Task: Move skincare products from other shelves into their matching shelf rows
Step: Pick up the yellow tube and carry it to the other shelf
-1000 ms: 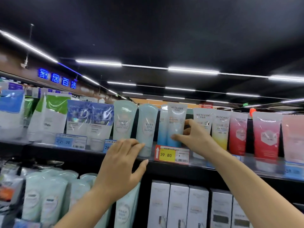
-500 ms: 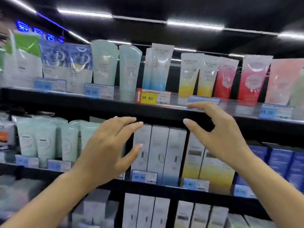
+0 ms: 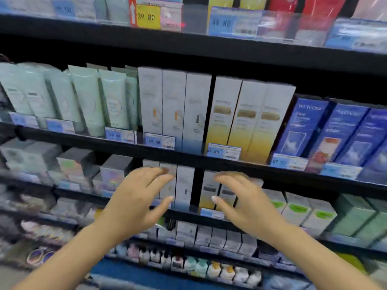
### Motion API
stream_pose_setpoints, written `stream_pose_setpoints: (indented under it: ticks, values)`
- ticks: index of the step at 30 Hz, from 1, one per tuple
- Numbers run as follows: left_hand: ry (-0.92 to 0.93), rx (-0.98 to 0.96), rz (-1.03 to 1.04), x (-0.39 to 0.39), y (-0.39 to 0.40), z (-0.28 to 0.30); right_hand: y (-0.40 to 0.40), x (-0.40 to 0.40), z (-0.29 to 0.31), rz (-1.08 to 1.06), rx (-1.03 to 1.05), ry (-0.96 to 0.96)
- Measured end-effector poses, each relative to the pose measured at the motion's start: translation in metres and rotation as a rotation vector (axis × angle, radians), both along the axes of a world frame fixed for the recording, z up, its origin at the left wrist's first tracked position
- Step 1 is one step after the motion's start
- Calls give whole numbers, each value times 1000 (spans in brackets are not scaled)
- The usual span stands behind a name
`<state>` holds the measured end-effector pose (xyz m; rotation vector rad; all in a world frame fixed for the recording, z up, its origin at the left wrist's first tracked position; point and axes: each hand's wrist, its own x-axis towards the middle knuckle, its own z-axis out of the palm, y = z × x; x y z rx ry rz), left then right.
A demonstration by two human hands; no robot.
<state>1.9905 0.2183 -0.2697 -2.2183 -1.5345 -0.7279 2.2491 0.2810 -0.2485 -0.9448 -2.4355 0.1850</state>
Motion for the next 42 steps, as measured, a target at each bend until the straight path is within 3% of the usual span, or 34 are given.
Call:
stream_pose_setpoints:
  ticks: [10, 18, 29, 36, 42]
  values:
    - [-155, -227, 277, 4, -88, -73, -14, -28, -67, 249, -166, -132]
    - [-214, -278, 436, -48, -161, -88, -57, -101, -82, 388, -132, -188]
    - [-214, -317, 540, -150, -256, -127, -122, -229, -119, 352, -226, -203]
    - [-215, -356, 493, -206, -251, -155, -144, -265, -150, 298, -261, -253]
    - [-229, -470, 486, -249, -218, -170, -110, -292, -172, 230, -322, -317]
